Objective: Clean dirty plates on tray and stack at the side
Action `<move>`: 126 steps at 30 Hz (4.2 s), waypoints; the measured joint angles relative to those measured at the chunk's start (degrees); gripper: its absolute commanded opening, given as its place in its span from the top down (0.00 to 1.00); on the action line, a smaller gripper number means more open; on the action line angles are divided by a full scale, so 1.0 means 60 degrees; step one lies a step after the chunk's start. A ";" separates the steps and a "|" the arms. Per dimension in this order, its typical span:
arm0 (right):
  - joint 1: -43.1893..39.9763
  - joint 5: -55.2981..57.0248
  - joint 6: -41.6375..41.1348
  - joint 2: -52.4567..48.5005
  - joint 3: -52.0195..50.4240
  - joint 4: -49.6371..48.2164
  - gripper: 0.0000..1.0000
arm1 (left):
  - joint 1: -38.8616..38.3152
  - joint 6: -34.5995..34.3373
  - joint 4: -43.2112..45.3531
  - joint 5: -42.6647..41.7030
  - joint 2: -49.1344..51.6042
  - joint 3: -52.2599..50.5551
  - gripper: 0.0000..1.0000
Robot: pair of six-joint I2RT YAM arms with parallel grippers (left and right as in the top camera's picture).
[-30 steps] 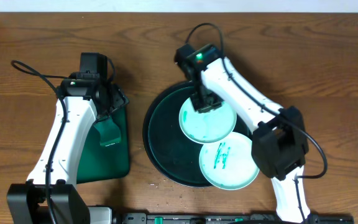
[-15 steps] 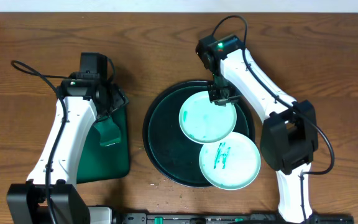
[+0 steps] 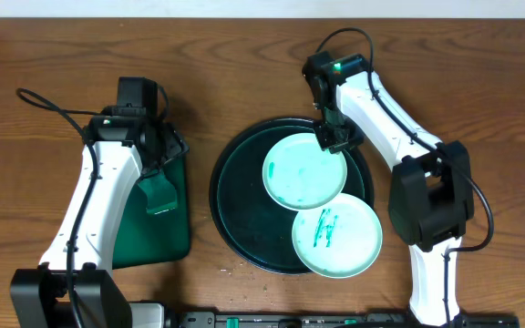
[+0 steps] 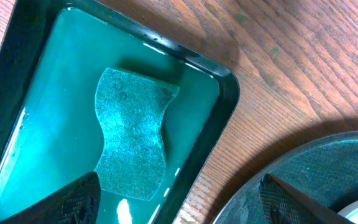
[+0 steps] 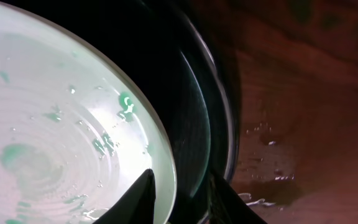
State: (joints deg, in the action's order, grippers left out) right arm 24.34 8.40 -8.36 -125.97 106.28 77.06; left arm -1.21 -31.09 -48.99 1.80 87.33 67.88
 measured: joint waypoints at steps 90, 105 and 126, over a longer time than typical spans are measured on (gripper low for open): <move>0.0459 0.0091 0.0259 0.0914 0.0193 -0.0393 0.98 | 0.0000 0.0000 0.0051 0.0000 0.0000 0.0000 0.18; 0.1315 0.0925 0.0036 0.1020 0.0455 -0.0262 0.78 | 0.0000 0.0000 0.0080 0.0000 0.0000 0.0000 0.18; 0.1246 -0.1537 0.0965 0.1013 0.0437 -0.0248 0.67 | 0.0000 0.0000 0.0098 0.0000 0.0000 0.0000 0.18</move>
State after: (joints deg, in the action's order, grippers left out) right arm 31.81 -0.82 -2.57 -119.90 108.90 75.57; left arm -1.21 -31.09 -48.40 1.80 87.33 67.88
